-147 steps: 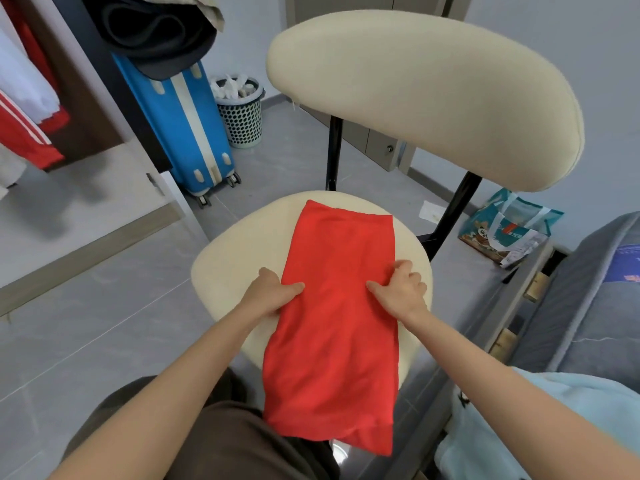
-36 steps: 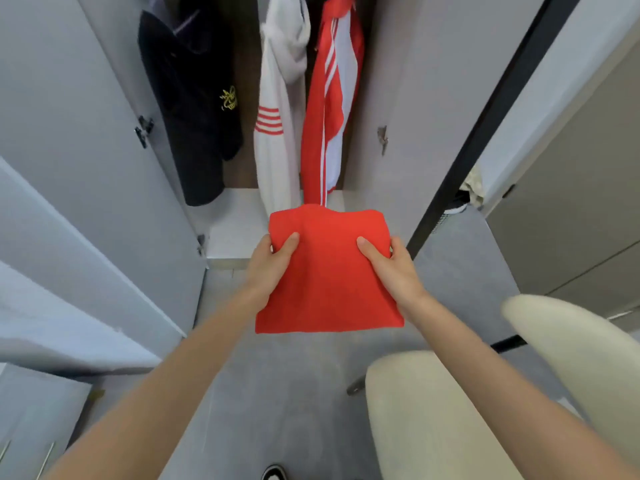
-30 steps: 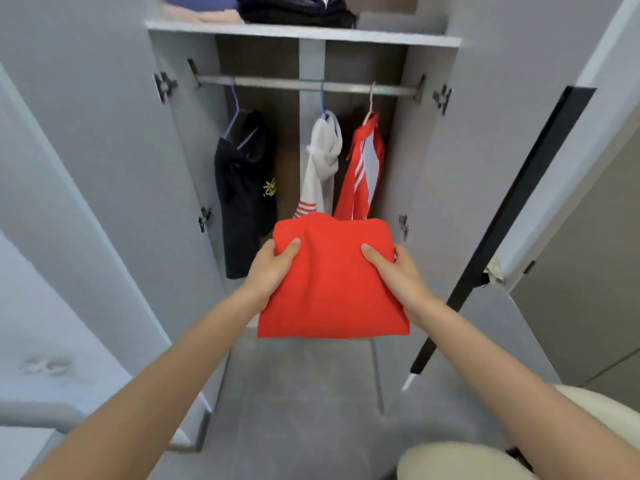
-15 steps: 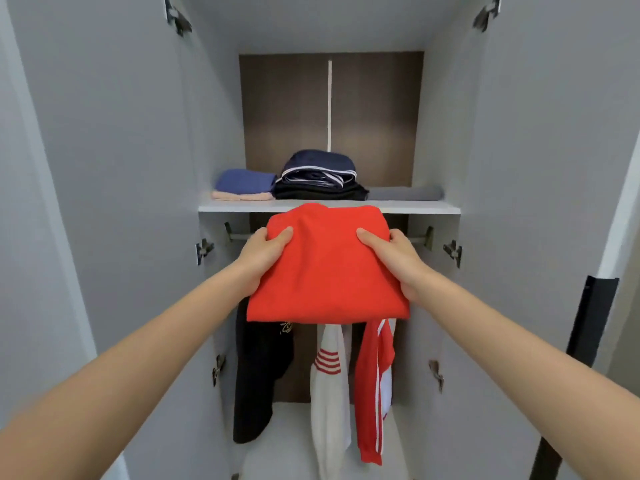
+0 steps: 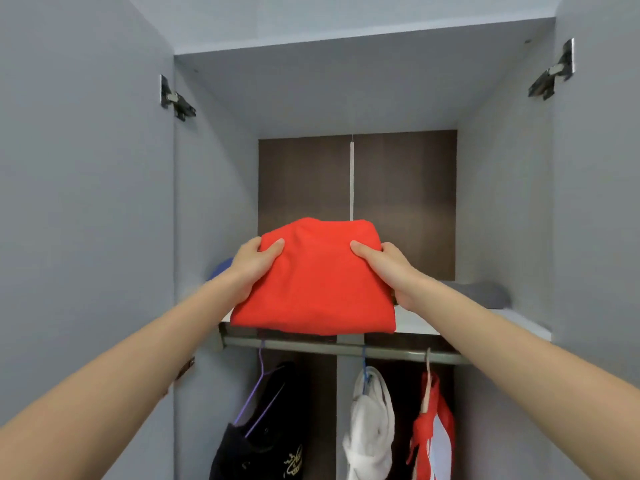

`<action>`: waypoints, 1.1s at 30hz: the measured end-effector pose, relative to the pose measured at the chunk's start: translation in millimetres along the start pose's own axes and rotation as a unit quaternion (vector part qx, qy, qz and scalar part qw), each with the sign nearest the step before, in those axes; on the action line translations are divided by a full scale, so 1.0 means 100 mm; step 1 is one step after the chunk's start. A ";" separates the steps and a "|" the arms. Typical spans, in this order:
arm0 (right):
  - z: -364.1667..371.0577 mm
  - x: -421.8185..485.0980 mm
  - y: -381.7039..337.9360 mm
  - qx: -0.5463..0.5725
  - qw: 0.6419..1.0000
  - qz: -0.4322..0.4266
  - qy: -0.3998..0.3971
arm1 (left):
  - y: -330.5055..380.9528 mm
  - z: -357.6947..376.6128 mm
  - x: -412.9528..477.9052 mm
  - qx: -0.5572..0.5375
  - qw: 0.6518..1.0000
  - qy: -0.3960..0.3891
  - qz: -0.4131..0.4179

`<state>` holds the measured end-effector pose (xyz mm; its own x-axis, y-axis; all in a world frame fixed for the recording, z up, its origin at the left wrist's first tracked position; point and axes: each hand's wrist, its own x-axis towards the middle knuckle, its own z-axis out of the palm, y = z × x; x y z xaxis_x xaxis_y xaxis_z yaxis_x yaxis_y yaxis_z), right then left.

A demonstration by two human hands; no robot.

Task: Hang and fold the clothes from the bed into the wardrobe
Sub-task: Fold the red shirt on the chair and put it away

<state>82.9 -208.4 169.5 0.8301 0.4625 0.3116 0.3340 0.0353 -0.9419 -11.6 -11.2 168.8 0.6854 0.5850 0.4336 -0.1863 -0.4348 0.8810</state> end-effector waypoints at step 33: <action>2.27 3.31 0.68 -0.474 0.866 -0.101 -0.121 | -1.61 -0.44 3.47 0.527 0.847 -0.032 0.066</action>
<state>278.8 148.4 180.0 0.6328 0.7075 0.3147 0.7730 -0.5536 -0.3098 225.2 292.1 185.8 0.7508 0.4603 0.4738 0.4443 -0.8827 0.1534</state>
